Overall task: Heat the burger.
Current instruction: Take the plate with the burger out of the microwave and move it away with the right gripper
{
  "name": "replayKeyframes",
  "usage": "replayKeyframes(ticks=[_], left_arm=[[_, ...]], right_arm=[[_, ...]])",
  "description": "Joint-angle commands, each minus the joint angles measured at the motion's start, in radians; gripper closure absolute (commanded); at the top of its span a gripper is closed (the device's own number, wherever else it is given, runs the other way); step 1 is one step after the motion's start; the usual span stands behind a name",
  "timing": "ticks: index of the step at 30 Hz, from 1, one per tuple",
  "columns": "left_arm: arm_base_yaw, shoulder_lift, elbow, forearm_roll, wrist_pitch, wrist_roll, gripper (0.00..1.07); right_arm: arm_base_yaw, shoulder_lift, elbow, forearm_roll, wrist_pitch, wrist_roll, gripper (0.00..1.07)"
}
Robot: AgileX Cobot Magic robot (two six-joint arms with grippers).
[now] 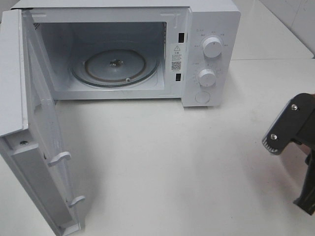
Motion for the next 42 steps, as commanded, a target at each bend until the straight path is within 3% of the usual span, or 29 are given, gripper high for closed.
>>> replayKeyframes(ticks=[1, 11, 15, 23, 32, 38, 40, 42], left_arm=[[0.003, -0.004, 0.003, -0.008, 0.0, -0.004, 0.06], [0.003, -0.004, 0.003, -0.008, 0.0, -0.004, 0.06], [0.003, -0.004, 0.003, -0.008, 0.0, -0.004, 0.06], [0.003, -0.004, 0.003, -0.008, 0.0, -0.004, 0.06], [0.003, -0.004, 0.003, -0.008, 0.0, -0.004, 0.06], [0.003, -0.004, 0.003, -0.008, 0.0, -0.004, 0.06], [0.003, -0.004, 0.003, -0.008, 0.0, -0.004, 0.06], [0.003, -0.004, 0.003, -0.008, 0.0, -0.004, 0.06]], right_arm=[[-0.006, 0.061, -0.036, -0.087, 0.054, 0.114, 1.07], [-0.006, 0.31, -0.108, -0.085, 0.148, 0.446, 1.07], [-0.018, 0.357, -0.108, -0.089, 0.138, 0.496, 1.07], [-0.124, 0.502, -0.108, -0.146, 0.062, 0.579, 1.07], [-0.146, 0.606, -0.108, -0.221, 0.011, 0.671, 1.05], [-0.146, 0.632, -0.108, -0.227, -0.036, 0.678, 0.97], [-0.145, 0.631, -0.12, -0.188, -0.033, 0.657, 0.84], [-0.143, 0.631, -0.127, -0.175, -0.027, 0.644, 0.8]])
